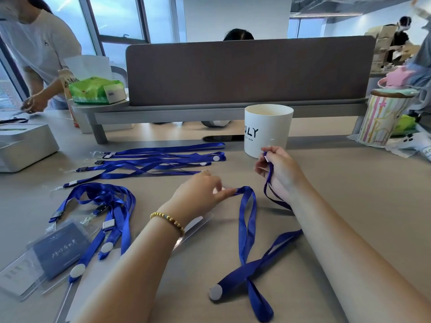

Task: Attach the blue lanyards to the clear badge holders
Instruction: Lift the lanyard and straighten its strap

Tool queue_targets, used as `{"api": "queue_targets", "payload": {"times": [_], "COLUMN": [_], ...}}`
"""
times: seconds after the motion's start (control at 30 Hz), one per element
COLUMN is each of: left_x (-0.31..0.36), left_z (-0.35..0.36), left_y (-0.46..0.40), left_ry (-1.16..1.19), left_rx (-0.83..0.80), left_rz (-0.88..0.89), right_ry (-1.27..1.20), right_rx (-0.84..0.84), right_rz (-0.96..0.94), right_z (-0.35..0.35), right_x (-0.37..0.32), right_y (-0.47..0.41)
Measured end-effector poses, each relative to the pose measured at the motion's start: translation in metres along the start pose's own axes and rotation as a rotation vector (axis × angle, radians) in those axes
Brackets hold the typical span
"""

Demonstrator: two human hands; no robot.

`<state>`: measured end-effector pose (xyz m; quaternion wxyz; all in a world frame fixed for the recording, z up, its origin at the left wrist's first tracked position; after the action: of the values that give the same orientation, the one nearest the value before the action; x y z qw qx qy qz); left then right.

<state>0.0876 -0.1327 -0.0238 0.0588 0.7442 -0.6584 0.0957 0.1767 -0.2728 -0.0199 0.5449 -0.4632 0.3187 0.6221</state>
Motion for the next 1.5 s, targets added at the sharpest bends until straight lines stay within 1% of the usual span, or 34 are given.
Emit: {"api": "queue_targets", "payload": {"times": [0.03,0.07,0.13,0.2,0.23,0.3,0.33,0.43,0.5,0.57,0.6,0.7,0.8,0.83,0.9,0.93,0.97,1.03,1.1,1.13,1.2,1.27,1.3,1.33,1.43,1.5], "left_x": [0.010,0.023,0.052,0.074,0.079,0.084,0.085,0.085,0.084,0.079,0.073,0.051,0.042,0.039,0.030,0.026,0.020,0.010,0.002,-0.002,-0.008,-0.008,-0.005,0.001,0.023,0.029], "left_z": [-0.005,-0.008,-0.004,0.010,0.018,0.028,0.031,0.034,0.034,0.028,0.023,0.006,-0.005,-0.007,-0.008,-0.009,-0.009,-0.005,0.000,0.001,-0.002,-0.007,-0.010,-0.014,-0.009,-0.003], "left_y": [0.003,0.007,0.019,0.033,0.036,0.037,0.036,0.035,0.034,0.027,0.021,0.005,-0.005,-0.008,-0.013,-0.015,-0.017,-0.019,-0.018,-0.019,-0.024,-0.024,-0.024,-0.023,-0.015,-0.011], "left_ry": [0.075,0.150,0.242,0.170,0.093,-0.044,-0.065,-0.038,-0.036,0.023,0.145,0.696,1.126,1.216,1.275,1.294,1.323,1.384,1.449,1.431,1.262,1.170,1.113,1.030,0.755,0.662], "left_rx": [0.045,0.042,-0.092,-0.280,-0.336,-0.364,-0.370,-0.411,-0.379,-0.260,-0.198,-0.057,0.061,0.097,0.177,0.205,0.220,0.205,0.186,0.198,0.259,0.258,0.236,0.203,0.008,-0.080], "left_rz": [0.052,0.115,0.241,0.340,0.374,0.409,0.414,0.426,0.430,0.370,0.288,-0.005,-0.174,-0.236,-0.311,-0.344,-0.384,-0.473,-0.532,-0.532,-0.483,-0.469,-0.422,-0.334,-0.011,0.110], "right_ry": [0.000,0.018,0.125,0.310,0.394,0.470,0.474,0.474,0.539,0.619,0.652,0.705,0.646,0.623,0.645,0.724,0.879,1.264,1.495,1.568,1.691,1.711,1.712,1.717,1.710,1.609], "right_rx": [0.006,0.016,0.045,0.048,0.033,0.003,-0.006,-0.058,-0.115,-0.189,-0.228,-0.344,-0.425,-0.438,-0.487,-0.542,-0.626,-0.814,-0.946,-0.984,-1.000,-0.984,-0.963,-0.938,-0.856,-0.762], "right_rz": [-0.013,-0.036,-0.090,-0.130,-0.144,-0.155,-0.153,-0.129,-0.104,-0.057,-0.028,0.062,0.147,0.190,0.258,0.280,0.287,0.294,0.329,0.338,0.306,0.279,0.271,0.259,0.163,0.086], "right_z": [-0.003,-0.007,-0.020,-0.035,-0.042,-0.049,-0.050,-0.045,-0.040,-0.035,-0.032,-0.026,-0.020,-0.020,-0.021,-0.022,-0.022,-0.019,-0.011,-0.006,0.001,0.005,0.006,0.005,0.004,0.001], "right_x": [-0.002,-0.004,-0.009,-0.011,-0.011,-0.010,-0.010,-0.007,-0.003,0.000,0.002,0.004,0.003,0.004,0.003,0.002,0.000,-0.001,0.006,0.012,0.025,0.032,0.032,0.031,0.024,0.015], "right_y": [0.000,-0.002,-0.002,-0.001,0.000,0.003,0.004,0.010,0.012,0.014,0.015,0.020,0.026,0.029,0.036,0.039,0.044,0.056,0.067,0.070,0.072,0.070,0.070,0.068,0.062,0.052]}}
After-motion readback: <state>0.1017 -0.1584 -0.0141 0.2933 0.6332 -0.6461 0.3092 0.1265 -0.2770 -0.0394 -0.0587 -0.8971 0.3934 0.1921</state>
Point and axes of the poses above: each hand's wrist, its own y-axis away from the middle knuckle, its own z-axis out of the palm, x = y × z, the point moved 6 cm from there along -y, towards the middle knuckle, and after that the axes turned 3 degrees about -z, right-handed, at the moved point
